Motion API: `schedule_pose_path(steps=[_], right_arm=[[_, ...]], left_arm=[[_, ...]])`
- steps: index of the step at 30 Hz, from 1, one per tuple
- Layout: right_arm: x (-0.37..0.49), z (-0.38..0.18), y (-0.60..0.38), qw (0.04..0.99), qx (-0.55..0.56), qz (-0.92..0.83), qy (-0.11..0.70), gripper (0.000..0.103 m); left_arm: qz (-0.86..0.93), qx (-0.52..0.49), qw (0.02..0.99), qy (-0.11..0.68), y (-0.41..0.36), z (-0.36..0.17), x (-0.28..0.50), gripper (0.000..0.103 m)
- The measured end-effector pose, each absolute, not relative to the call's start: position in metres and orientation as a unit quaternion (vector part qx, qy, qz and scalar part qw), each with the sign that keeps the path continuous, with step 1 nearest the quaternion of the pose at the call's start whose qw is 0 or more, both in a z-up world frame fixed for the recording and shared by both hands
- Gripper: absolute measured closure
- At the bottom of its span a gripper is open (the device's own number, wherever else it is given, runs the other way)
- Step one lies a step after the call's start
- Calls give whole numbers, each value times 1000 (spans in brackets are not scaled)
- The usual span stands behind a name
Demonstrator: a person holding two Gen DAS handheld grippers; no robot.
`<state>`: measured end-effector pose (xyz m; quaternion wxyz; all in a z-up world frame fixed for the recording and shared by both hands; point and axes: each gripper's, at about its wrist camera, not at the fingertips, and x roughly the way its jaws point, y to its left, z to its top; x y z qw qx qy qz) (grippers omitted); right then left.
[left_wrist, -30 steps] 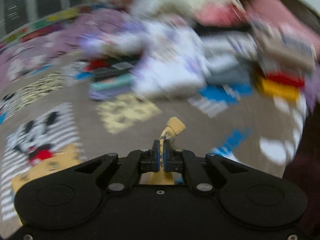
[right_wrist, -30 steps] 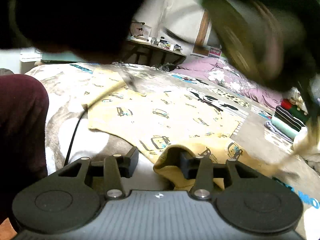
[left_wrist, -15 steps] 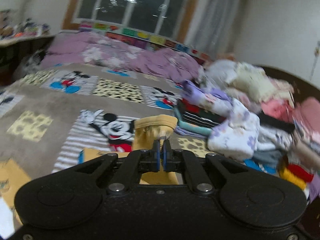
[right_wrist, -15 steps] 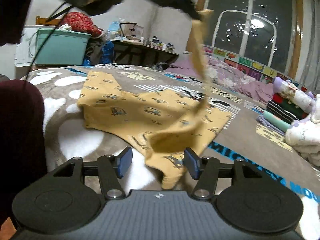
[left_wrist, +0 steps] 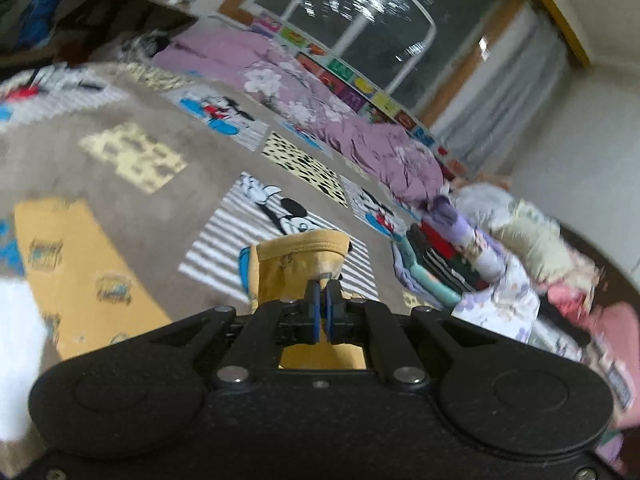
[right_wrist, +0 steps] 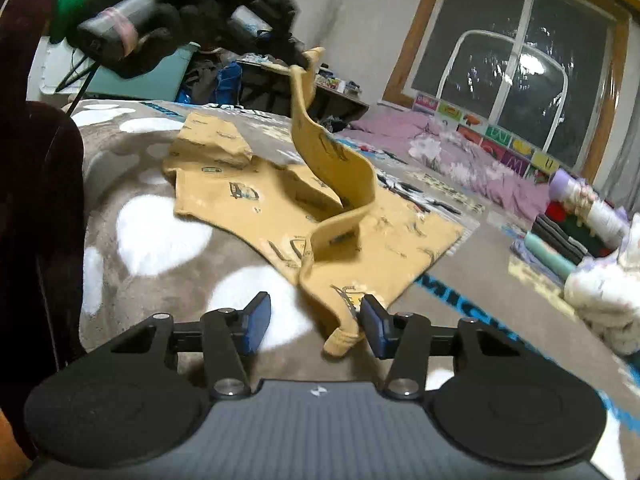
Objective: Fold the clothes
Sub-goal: 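Carry the lifted yellow edge over the garment with the left gripper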
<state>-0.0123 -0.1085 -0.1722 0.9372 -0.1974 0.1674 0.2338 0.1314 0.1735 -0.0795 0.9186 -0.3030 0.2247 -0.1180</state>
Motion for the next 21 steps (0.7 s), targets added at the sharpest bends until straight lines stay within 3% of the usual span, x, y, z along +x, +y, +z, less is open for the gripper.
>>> schedule_pose_path(steps=[7, 21], right_arm=[[-16, -173, -106, 933, -216, 234, 167, 53], [-16, -163, -101, 933, -204, 259, 143, 50]], left_arm=[[-107, -375, 898, 201, 207, -96, 131, 102], [-152, -362, 896, 205, 172, -76, 158, 102]])
